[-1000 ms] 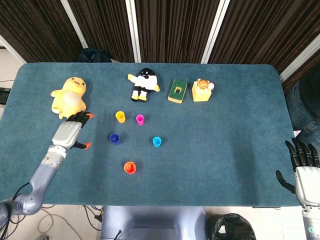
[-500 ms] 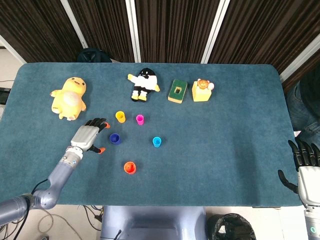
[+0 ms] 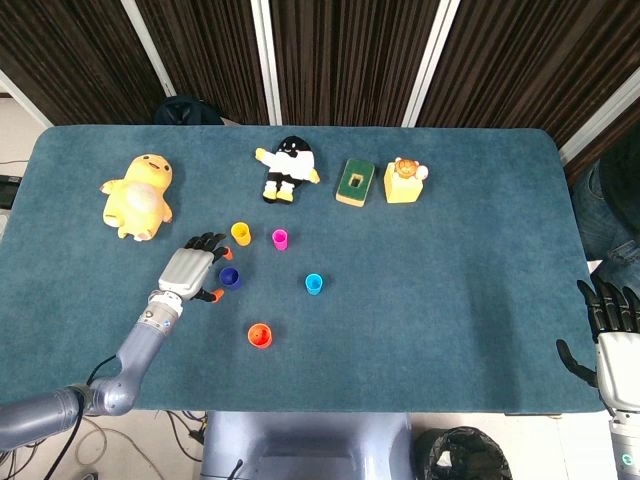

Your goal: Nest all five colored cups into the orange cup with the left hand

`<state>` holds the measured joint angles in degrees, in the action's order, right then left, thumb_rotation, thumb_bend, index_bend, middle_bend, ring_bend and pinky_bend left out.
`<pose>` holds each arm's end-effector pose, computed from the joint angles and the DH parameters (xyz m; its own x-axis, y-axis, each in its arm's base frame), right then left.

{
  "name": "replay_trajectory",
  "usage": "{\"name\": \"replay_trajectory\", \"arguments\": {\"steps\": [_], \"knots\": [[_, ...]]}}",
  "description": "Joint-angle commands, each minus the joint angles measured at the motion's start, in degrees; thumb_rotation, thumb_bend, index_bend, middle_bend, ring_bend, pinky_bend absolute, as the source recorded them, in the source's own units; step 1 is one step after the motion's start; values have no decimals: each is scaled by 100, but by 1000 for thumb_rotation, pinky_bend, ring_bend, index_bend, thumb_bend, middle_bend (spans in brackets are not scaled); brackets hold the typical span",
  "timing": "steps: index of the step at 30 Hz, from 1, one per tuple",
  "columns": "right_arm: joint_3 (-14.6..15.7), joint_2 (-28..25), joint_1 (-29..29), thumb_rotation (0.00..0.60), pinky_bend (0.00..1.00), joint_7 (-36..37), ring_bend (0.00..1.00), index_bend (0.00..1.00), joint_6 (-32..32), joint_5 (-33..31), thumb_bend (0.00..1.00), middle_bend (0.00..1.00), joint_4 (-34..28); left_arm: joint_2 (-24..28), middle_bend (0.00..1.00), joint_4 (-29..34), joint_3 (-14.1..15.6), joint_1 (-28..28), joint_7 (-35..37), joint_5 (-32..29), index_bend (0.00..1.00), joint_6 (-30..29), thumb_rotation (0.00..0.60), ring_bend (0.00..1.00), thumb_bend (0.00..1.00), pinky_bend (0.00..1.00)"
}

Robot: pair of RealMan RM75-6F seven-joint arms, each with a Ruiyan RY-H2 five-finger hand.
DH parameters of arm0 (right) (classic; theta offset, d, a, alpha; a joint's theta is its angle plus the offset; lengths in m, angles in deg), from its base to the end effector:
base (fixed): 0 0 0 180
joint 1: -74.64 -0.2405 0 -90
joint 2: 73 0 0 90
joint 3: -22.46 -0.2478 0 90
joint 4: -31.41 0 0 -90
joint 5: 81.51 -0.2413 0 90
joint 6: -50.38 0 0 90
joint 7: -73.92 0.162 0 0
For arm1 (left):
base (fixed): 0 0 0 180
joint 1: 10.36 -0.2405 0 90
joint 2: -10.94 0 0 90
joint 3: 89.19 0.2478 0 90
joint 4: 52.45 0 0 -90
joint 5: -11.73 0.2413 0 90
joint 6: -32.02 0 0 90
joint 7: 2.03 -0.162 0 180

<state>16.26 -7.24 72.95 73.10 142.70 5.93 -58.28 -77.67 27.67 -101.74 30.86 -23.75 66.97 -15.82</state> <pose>-0.3167 -0.1955 0.1489 0.4211 0.1599 0.8928 -0.9057 0.0204 0.4235 -0.1766 0.3790 -0.0540 0.4326 0.3610 0.8261 0.8990 -0.2421 -0.3650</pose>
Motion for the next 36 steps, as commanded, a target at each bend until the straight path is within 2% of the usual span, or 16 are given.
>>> {"name": "replay_trajectory", "arguments": {"steps": [1, 10, 16, 23, 29, 36], "knots": [[0, -1, 1, 600, 36, 5, 71, 72, -1, -3, 373, 46, 0, -54, 83, -24, 22, 46, -46, -7, 329, -9, 600, 0, 241, 116], [-12, -11, -1, 600, 36, 42, 72, 72, -15, -29, 373, 45, 14, -198, 91, -91, 93, 153, -181, -66, 359, -60, 600, 0, 259, 116], [-12, -11, -2, 600, 36, 61, 72, 72, -21, -30, 373, 46, 19, -207, 114, -33, 103, 173, -146, -35, 443, -111, 600, 0, 309, 116], [-10, 0, -15, 600, 36, 72, 72, 72, -54, -41, 374, 45, 36, -136, 120, 20, 124, 164, -172, -65, 452, -194, 600, 0, 342, 116], [-18, 14, -24, 600, 36, 72, 72, 72, -77, -65, 373, 46, 56, 179, 120, 586, 63, 131, -175, 164, 449, -455, 600, 0, 341, 116], [-6, 29, -31, 600, 36, 51, 71, 72, -87, -48, 373, 45, 53, 786, 120, 1799, 122, 38, -323, 548, 444, -734, 600, 0, 340, 116]]}}
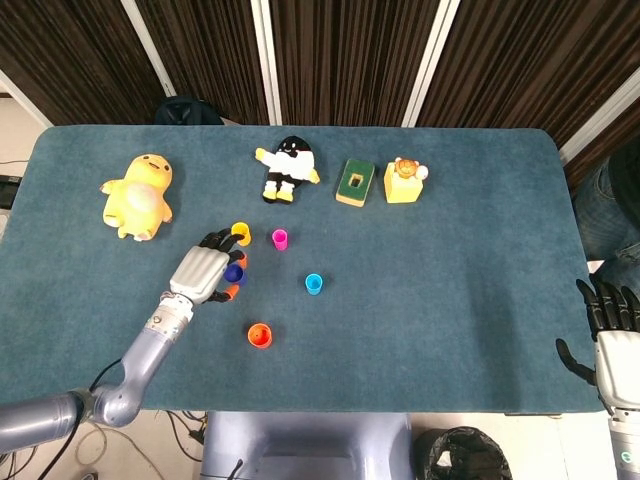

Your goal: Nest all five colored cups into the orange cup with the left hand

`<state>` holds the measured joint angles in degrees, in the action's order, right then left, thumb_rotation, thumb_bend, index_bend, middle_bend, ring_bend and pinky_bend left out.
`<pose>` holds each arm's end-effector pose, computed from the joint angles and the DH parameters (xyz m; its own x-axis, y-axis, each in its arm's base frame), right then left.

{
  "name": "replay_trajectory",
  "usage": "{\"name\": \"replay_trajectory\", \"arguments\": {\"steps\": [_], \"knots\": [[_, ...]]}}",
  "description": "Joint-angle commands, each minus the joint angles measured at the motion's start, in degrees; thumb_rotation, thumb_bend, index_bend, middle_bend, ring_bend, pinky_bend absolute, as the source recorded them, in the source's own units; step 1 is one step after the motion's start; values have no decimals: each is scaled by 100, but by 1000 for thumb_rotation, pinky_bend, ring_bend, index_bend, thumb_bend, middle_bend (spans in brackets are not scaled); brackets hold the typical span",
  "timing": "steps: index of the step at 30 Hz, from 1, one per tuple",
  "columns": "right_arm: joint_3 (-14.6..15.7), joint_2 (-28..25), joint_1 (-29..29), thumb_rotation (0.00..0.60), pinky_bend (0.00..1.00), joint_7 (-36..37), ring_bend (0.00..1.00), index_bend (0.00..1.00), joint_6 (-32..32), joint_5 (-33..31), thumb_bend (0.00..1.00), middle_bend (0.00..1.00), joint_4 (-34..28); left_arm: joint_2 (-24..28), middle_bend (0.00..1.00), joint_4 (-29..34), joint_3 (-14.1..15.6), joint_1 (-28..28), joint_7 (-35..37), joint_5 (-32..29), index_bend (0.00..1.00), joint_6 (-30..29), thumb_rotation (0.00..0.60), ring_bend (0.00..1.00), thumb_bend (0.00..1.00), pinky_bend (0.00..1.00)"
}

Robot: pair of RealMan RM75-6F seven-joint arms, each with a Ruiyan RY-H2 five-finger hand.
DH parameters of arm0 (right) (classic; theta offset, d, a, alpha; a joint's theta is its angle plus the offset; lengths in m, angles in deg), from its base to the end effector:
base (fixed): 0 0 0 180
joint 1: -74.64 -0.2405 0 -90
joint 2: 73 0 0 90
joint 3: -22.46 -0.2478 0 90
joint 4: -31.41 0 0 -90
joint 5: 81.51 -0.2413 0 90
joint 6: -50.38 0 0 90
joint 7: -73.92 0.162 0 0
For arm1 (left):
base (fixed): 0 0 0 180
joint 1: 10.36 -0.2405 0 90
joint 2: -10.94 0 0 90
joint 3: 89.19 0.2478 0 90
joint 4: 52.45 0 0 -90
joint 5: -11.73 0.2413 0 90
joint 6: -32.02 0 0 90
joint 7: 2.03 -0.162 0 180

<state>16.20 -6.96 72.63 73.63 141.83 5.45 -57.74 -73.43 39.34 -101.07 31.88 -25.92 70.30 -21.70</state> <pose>-0.3193 -0.1979 0.1468 0.4168 0.1485 0.8968 -0.9081 0.0232 0.4182 -0.1272 0.3571 -0.0370 0.4327 0.2910 0.8533 0.8773 -0.3538 -0.3242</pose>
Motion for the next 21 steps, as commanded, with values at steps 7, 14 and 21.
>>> {"name": "replay_trajectory", "arguments": {"steps": [7, 14, 21], "knots": [[-12, -7, 13, 600, 36, 5, 72, 72, 26, -14, 373, 46, -3, 847, 120, 1659, 335, -78, -317, 272, 443, 17, 600, 0, 340, 116], [-22, -14, 14, 600, 36, 24, 72, 72, 35, -21, 374, 46, 5, 1019, 120, 2170, 571, -70, -539, 386, 447, 37, 600, 0, 341, 116], [-25, -20, 21, 600, 36, 31, 72, 72, 59, -10, 373, 46, 1, 1002, 118, 2236, 765, -45, -710, 337, 441, 51, 600, 0, 340, 116]]}}
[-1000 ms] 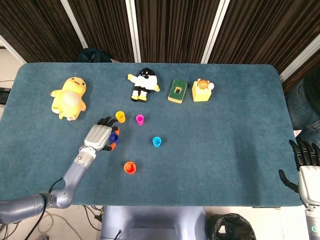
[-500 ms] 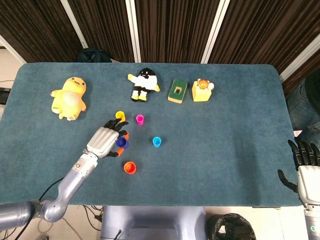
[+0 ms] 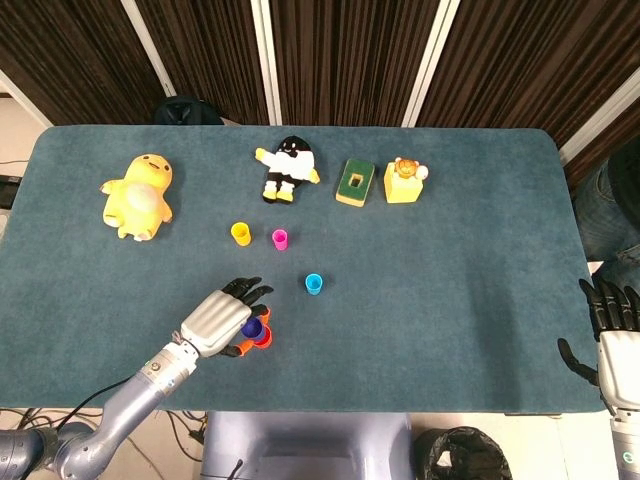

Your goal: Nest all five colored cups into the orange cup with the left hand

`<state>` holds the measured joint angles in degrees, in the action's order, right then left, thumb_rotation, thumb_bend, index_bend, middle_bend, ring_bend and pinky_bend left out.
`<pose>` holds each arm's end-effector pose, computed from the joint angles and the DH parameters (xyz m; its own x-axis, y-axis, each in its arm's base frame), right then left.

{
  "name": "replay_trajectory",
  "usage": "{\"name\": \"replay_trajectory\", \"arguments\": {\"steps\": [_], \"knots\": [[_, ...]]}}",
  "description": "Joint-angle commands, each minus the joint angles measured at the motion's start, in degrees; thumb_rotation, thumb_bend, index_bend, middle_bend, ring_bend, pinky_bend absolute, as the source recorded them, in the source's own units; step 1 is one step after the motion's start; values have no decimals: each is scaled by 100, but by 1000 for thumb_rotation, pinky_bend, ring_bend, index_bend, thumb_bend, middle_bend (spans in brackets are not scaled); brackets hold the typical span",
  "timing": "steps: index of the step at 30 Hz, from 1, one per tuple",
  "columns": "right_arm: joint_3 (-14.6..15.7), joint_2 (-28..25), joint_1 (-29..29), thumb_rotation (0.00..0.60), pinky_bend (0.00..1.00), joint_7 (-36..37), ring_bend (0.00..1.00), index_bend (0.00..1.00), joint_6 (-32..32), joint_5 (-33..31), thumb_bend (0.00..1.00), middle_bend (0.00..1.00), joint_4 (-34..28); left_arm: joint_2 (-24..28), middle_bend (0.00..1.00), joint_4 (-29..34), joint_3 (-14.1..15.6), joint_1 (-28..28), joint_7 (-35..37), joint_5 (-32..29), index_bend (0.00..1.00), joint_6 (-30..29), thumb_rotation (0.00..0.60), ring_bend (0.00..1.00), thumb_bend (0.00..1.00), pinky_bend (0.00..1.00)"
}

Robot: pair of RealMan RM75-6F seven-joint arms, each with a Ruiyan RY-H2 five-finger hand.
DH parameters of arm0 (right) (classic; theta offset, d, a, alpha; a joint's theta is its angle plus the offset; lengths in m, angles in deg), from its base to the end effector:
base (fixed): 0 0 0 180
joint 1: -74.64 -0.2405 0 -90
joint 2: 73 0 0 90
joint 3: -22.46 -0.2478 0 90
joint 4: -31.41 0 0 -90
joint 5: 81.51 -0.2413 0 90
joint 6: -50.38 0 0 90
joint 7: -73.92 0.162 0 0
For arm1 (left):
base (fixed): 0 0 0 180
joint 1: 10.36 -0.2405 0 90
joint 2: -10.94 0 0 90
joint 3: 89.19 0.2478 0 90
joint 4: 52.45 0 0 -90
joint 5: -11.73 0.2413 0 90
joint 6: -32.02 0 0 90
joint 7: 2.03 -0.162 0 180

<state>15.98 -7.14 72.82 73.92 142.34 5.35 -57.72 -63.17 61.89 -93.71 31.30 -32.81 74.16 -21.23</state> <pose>-0.3197 -0.1975 0.1500 0.4152 0.1600 0.8956 -0.9088 0.0273 0.4164 -0.0896 0.2683 -0.0253 0.5159 0.3895 0.7630 0.7983 -0.5417 -0.2633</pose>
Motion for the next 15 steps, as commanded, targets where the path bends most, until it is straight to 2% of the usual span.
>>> {"name": "replay_trajectory", "arguments": {"steps": [1, 15], "knots": [[-5, -3, 4, 600, 36, 3, 72, 72, 8, -4, 373, 46, 0, -47, 118, -49, 42, 20, -35, -79, 439, -1, 600, 0, 341, 116], [-4, 1, -2, 600, 36, 6, 71, 72, -8, -12, 373, 46, 6, -372, 118, -369, 102, 151, -135, -215, 385, -14, 600, 0, 338, 116]]}}
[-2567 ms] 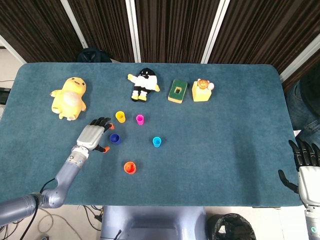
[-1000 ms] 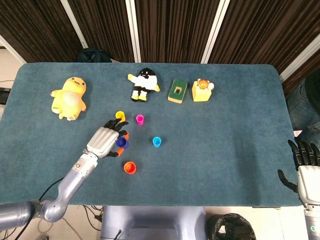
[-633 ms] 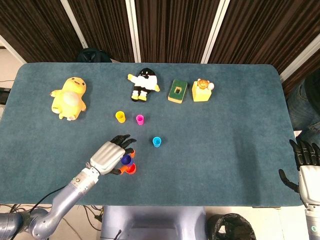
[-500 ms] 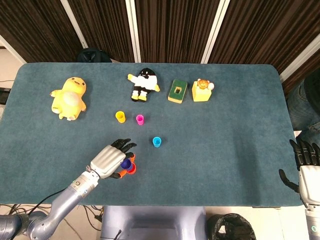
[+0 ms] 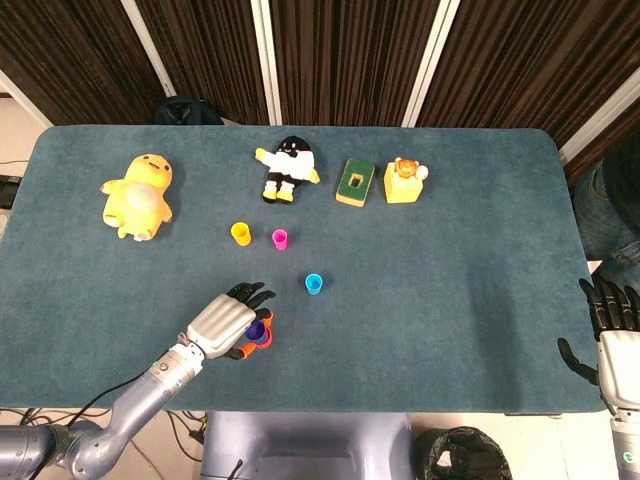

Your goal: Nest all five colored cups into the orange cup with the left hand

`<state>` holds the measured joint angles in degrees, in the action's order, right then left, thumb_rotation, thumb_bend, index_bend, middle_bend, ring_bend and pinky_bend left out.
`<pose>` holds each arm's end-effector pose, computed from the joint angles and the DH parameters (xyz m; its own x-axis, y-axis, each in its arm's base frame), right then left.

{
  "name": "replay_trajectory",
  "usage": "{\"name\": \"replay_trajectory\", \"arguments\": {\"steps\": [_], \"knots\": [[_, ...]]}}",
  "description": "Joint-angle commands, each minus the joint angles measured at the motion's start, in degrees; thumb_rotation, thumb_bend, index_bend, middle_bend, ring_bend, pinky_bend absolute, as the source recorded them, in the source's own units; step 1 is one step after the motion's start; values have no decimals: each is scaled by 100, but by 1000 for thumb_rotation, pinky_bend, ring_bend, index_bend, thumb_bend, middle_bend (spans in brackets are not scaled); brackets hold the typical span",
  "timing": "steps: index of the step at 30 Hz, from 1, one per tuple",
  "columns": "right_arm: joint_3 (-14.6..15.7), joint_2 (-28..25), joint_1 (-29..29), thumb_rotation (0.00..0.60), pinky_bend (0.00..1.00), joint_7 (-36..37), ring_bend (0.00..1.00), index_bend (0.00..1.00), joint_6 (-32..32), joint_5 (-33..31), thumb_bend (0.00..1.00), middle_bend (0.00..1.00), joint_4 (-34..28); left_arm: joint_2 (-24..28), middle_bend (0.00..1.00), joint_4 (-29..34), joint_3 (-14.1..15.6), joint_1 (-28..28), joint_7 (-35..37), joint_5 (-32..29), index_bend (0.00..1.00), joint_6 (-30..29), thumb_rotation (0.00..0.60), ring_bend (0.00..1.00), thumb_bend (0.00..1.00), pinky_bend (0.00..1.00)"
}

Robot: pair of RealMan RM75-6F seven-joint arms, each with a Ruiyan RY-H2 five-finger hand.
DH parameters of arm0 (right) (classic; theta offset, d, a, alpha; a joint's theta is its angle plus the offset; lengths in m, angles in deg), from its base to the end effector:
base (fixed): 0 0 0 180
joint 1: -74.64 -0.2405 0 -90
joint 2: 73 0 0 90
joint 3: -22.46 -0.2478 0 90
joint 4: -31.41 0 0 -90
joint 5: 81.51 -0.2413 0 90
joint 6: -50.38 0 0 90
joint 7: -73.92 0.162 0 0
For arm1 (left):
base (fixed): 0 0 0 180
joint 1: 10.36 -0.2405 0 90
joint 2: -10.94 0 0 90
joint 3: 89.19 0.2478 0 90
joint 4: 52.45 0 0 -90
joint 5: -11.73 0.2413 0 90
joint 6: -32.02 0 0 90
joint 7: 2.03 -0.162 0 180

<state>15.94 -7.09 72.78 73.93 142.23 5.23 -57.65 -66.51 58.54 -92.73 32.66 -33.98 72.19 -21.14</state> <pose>-0.3201 -0.1979 0.1498 0.4153 0.1591 0.8957 -0.9088 0.0289 0.4163 -0.0945 0.2708 -0.0424 0.5346 0.4017 0.7436 0.7939 -0.5403 -0.2789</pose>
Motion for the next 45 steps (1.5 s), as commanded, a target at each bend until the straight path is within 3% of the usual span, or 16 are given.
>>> {"name": "replay_trajectory", "arguments": {"steps": [1, 5, 9, 12, 18, 24, 35, 45], "knots": [[0, -5, 3, 600, 36, 9, 71, 72, 5, 1, 373, 46, 0, -56, 117, -54, 10, 21, -38, -25, 379, -40, 600, 0, 337, 116], [2, -11, 4, 600, 36, 20, 72, 72, 5, 5, 374, 45, -3, -100, 92, -103, 40, 47, -146, -40, 283, -88, 600, 0, 308, 109], [-1, -13, 4, 600, 36, 24, 72, 72, 1, -4, 373, 45, -3, -22, 59, -49, 122, 133, -259, -143, 122, 55, 600, 0, 241, 100], [-2, -12, 2, 600, 36, 23, 72, 72, -6, -9, 373, 45, -1, 41, 57, 29, 116, 190, -241, -203, 81, 134, 600, 0, 221, 100], [-2, -9, -2, 600, 36, 28, 72, 72, -13, -9, 373, 46, 6, 83, 69, 30, -29, 126, -42, -60, 85, -122, 600, 0, 220, 102], [5, -8, -6, 600, 36, 29, 71, 72, -27, -7, 374, 45, 7, -55, 74, -618, -271, -41, 122, 21, 99, -710, 600, 0, 221, 103], [31, 32, -32, 600, 36, -58, 71, 72, -102, -15, 374, 45, 7, -192, 81, -1742, -742, 168, 842, -348, 103, -283, 600, 0, 220, 110], [34, 42, -41, 600, 36, -59, 72, 72, -133, -33, 373, 46, 23, -752, 80, -2611, -1091, 604, -7, -1141, 102, -516, 600, 0, 216, 150]]}}
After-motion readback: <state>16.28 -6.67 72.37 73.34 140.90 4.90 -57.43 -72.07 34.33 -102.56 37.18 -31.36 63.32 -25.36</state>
